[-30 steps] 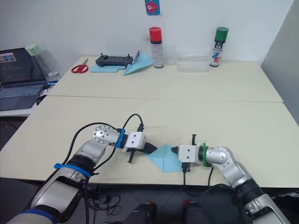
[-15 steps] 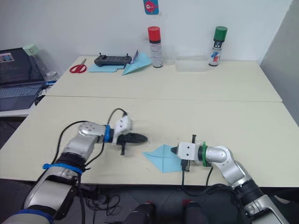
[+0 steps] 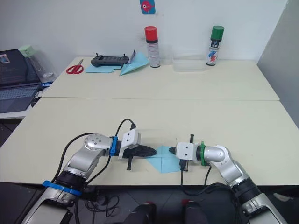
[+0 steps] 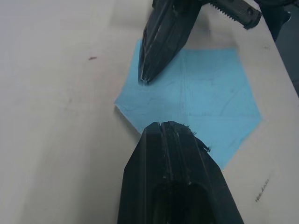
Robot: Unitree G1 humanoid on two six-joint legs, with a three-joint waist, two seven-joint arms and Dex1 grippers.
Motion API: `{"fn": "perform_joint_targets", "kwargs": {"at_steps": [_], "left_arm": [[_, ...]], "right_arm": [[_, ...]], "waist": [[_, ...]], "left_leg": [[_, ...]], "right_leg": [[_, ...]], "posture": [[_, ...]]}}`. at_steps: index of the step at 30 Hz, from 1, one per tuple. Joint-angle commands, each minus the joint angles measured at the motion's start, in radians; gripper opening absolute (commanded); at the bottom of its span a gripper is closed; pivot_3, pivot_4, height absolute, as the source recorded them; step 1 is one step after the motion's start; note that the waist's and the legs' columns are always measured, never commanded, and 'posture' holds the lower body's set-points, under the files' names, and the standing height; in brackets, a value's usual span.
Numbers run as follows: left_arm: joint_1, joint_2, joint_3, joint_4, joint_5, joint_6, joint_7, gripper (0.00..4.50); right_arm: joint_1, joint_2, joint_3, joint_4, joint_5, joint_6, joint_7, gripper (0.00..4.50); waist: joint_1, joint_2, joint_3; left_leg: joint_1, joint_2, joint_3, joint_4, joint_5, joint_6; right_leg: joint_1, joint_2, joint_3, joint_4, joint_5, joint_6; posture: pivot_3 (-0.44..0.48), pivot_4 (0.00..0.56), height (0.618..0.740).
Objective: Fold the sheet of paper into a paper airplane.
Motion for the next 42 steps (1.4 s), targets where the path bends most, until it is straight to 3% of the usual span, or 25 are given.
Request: {"fn": "perform_joint_targets", "kwargs": {"at_steps": [1, 6, 9, 12, 17, 18, 21, 26, 42], "left_arm": [[0.01, 0.002, -0.024, 0.005, 0.029, -0.047, 0.001, 0.0], [0.047, 0.022, -0.047, 0.02, 0.055, -0.074, -0.016, 0.0], [0.07, 0.023, -0.066, 0.079, 0.087, -0.125, 0.0, 0.0], [0.081, 0.019, -0.077, 0.121, 0.102, -0.159, 0.013, 0.0], [0.058, 0.0, -0.069, 0.155, 0.091, -0.148, 0.038, 0.0], [0.052, -0.001, -0.069, 0.161, 0.091, -0.147, 0.037, 0.0], [0.039, -0.003, -0.071, 0.175, 0.092, -0.146, 0.03, 0.0], [0.023, -0.004, -0.076, 0.187, 0.091, -0.143, 0.024, 0.0], [-0.028, -0.013, -0.096, 0.255, 0.099, -0.151, 0.016, 0.0]], "right_arm": [[0.01, -0.003, 0.024, 0.019, -0.031, 0.021, 0.012, 0.03], [0.008, -0.003, 0.004, 0.003, -0.022, 0.046, 0.001, 0.03], [0.017, 0.03, -0.032, -0.079, 0.095, 0.151, 0.04, 0.03], [0.014, 0.061, -0.059, -0.181, 0.219, 0.299, 0.087, 0.63], [-0.014, 0.1, -0.085, -0.278, 0.307, 0.48, 0.068, 2.26], [-0.018, 0.104, -0.081, -0.28, 0.306, 0.498, 0.063, 2.26], [-0.02, 0.086, -0.038, -0.259, 0.266, 0.516, 0.069, 1.8], [-0.014, 0.085, 0.01, -0.21, 0.209, 0.501, 0.048, 0.03], [0.06, -0.005, 0.023, -0.206, 0.138, 0.514, 0.037, 0.03]], "waist": [[0.0, 0.0, 0.0], [0.0, 0.0, 0.0], [0.0, 0.0, 0.0], [0.0, 0.001, 0.0], [0.004, 0.001, -0.001], [0.005, 0.001, -0.002], [0.01, 0.002, -0.002], [0.012, 0.002, -0.003], [0.028, 0.003, -0.007]], "left_leg": [[0.0, 0.0, 0.0, 0.0, 0.0, 0.0], [0.001, 0.0, 0.0, -0.001, 0.0, 0.0], [0.001, 0.0, 0.0, -0.001, 0.0, 0.0], [0.001, 0.0, 0.0, -0.001, 0.0, 0.0], [0.001, 0.0, 0.0, -0.002, 0.0, 0.0], [0.001, 0.0, 0.0, -0.001, 0.0, 0.0], [0.002, 0.0, -0.001, -0.001, 0.0, 0.0], [0.002, 0.0, -0.001, -0.001, 0.0, 0.0], [0.005, 0.0, -0.001, -0.001, 0.0, 0.0]], "right_leg": [[0.0, 0.0, 0.0, 0.0, 0.0, 0.0], [0.0, 0.0, 0.0, 0.0, 0.0, 0.0], [0.0, 0.0, 0.0, 0.0, 0.0, 0.0], [0.0, -0.001, 0.001, 0.0, 0.0, 0.0], [0.001, -0.001, 0.0, 0.0, 0.0, 0.0], [0.001, -0.001, 0.0, 0.0, 0.0, 0.0], [0.001, -0.001, -0.001, 0.0, 0.0, 0.0], [0.001, -0.001, -0.001, 0.0, 0.0, 0.0], [0.005, -0.001, -0.001, 0.0, 0.0, 0.0]], "posture": [[0.0, 0.15, 0.74], [0.0, 0.15, 0.74], [0.0, 0.15, 0.74], [0.0, 0.15, 0.74], [0.0, 0.15, 0.74], [0.0, 0.15, 0.74], [0.0, 0.15, 0.74], [0.0, 0.15, 0.74], [0.0, 0.15, 0.74]]}}
